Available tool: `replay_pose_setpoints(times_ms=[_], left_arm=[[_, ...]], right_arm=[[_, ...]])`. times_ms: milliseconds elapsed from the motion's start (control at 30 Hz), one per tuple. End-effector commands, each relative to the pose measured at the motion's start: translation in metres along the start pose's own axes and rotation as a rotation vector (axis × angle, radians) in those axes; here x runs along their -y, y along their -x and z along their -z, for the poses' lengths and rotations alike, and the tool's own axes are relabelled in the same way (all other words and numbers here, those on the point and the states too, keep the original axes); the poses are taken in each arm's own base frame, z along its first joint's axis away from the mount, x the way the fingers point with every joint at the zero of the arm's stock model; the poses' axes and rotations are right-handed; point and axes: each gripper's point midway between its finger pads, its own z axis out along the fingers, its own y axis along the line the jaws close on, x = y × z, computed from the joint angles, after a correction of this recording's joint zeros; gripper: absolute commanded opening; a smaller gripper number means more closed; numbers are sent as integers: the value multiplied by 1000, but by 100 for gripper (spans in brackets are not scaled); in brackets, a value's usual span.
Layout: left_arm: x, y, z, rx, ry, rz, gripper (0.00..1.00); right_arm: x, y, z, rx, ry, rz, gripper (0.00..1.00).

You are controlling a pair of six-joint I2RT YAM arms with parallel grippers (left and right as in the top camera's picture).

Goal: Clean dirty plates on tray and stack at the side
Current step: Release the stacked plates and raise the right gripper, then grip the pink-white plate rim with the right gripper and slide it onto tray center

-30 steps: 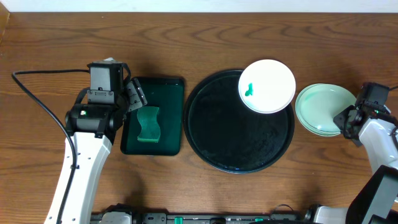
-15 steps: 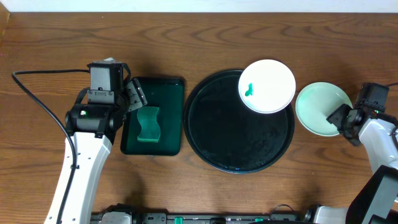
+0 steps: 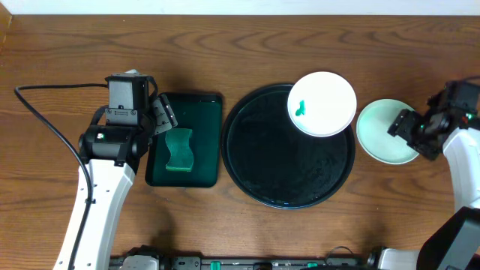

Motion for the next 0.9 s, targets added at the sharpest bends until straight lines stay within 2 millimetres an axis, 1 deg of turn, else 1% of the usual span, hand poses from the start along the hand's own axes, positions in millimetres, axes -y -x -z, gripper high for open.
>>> replay_pose_setpoints(times_ms=[0,133,233,333,400,467,567,633,700,867], left_arm=[[1,4,2,13,4,-2,78],[1,4,2,13,4,-2,78],[1,4,2,12,4,-2,78],[1,3,2,12,4,-2,78],[1,3,2,12,4,-2,78],[1,3,2,12,4,-2,78],[1,3,2,12,4,-2,78],[1,3,2,12,4,-2,78],[1,4,2,12,5,-2,78],[1,3,2,12,4,-2,78]], right_arm=[[-35,11,26,32,65,157,78],[-59,11,47,35,76,275,79],[-77,12,57,49,94,367,79],[-93,12,60,72,114,455,80],[-103,13,60,94,129,480,82],[-111,10,60,95,145,497,87],[-117,6,60,89,156,493,91],[-120,4,60,84,160,478,91],[-123,2,59,84,162,519,91],[-132,-5,59,88,169,665,80]])
